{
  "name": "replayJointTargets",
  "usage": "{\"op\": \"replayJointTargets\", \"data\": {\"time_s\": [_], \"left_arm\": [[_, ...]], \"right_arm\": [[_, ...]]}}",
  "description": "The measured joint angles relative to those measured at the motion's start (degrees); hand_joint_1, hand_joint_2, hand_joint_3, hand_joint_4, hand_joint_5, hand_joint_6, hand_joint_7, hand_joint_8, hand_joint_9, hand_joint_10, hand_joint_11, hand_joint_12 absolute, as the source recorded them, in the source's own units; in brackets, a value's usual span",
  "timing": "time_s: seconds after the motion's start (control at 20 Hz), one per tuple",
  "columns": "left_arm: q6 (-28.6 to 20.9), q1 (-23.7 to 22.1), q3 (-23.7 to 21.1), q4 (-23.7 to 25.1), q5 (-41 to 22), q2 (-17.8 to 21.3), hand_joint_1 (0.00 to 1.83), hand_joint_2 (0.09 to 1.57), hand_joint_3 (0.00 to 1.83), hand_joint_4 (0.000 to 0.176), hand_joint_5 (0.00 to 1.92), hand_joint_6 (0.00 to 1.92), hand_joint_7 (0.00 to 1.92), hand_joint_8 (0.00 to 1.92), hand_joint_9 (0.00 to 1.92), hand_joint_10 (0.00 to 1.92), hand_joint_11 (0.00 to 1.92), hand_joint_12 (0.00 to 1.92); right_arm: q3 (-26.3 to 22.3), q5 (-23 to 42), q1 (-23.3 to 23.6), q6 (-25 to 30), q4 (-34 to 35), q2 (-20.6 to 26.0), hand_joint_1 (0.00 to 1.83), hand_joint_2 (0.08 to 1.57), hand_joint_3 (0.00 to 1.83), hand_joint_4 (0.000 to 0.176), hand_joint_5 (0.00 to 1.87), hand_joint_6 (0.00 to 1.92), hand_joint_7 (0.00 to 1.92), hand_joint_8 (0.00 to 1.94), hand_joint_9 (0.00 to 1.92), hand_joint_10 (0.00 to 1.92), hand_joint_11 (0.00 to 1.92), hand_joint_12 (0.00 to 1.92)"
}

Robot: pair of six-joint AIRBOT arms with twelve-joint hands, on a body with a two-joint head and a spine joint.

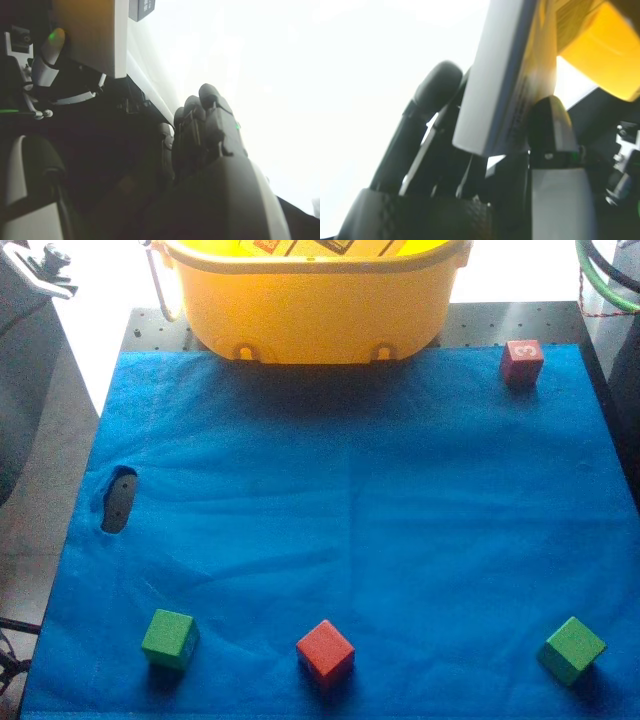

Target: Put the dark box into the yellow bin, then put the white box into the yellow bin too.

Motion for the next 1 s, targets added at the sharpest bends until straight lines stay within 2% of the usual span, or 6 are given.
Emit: {"op": "replayJointTargets", "data": {"time_s": [0.1, 0.15, 0.2, 0.3, 0.6, 1.0], "left_arm": [[-0.2, 0.0, 0.2, 0.1, 0.0, -0.4, 1.11, 0.81, 0.0, 0.075, 0.25, 0.0, 0.23, 0.0, 0.24, 0.0, 0.1, 0.25], [-0.2, 0.0, 0.3, 0.1, 0.0, -0.4, 1.1, 0.8, 0.0, 0.08, 0.26, 0.0, 0.24, 0.0, 0.25, 0.01, 0.11, 0.25], [-0.3, 0.1, 0.3, 0.0, -0.1, -0.4, 1.11, 0.8, 0.0, 0.07, 0.26, 0.01, 0.25, 0.01, 0.27, 0.01, 0.14, 0.26], [-0.3, 0.2, 0.4, -0.1, 0.0, -0.4, 1.12, 0.82, 0.01, 0.075, 0.25, 0.0, 0.22, 0.0, 0.24, 0.0, 0.11, 0.24], [-0.4, 0.3, 0.4, 0.0, -0.1, -0.4, 1.13, 0.79, 0.0, 0.052, 0.25, 0.0, 0.25, 0.01, 0.23, 0.0, 0.12, 0.22], [-0.9, 0.4, 0.7, -0.3, 0.2, -0.3, 1.11, 0.79, 0.01, 0.065, 0.24, 0.0, 0.25, 0.0, 0.25, 0.0, 0.2, 0.12]], "right_arm": [[0.2, -0.1, 0.0, 0.5, -0.3, -0.4, 1.19, 1.05, 0.0, 0.0, 1.12, 0.73, 1.16, 0.72, 1.14, 1.29, 1.03, 1.78], [0.2, -0.1, 0.0, 0.7, -0.5, -0.5, 1.25, 1.08, 0.0, 0.0, 1.05, 0.63, 1.09, 1.02, 0.93, 1.37, 0.82, 1.83], [0.2, -0.3, 0.0, 0.8, -0.5, -0.5, 1.17, 1.0, 0.0, 0.0, 0.87, 0.29, 0.95, 0.48, 0.9, 0.66, 0.61, 1.2], [0.2, -0.9, 0.0, 0.8, -0.4, -0.4, 1.1, 0.94, 0.0, 0.0, 0.8, 0.03, 0.89, 0.04, 0.91, 0.1, 0.59, 0.82], [0.2, -1.8, 0.0, 0.9, -1.4, -0.3, 1.05, 0.92, 0.0, 0.0, 0.79, 0.0, 0.79, 0.0, 0.79, 0.0, 0.54, 0.52], [-2.3, -2.8, 0.0, 1.0, -2.5, 2.6, 1.0, 0.88, 0.0, 0.0, 0.71, 0.0, 0.76, 0.0, 0.73, 0.0, 0.57, 0.36]]}}
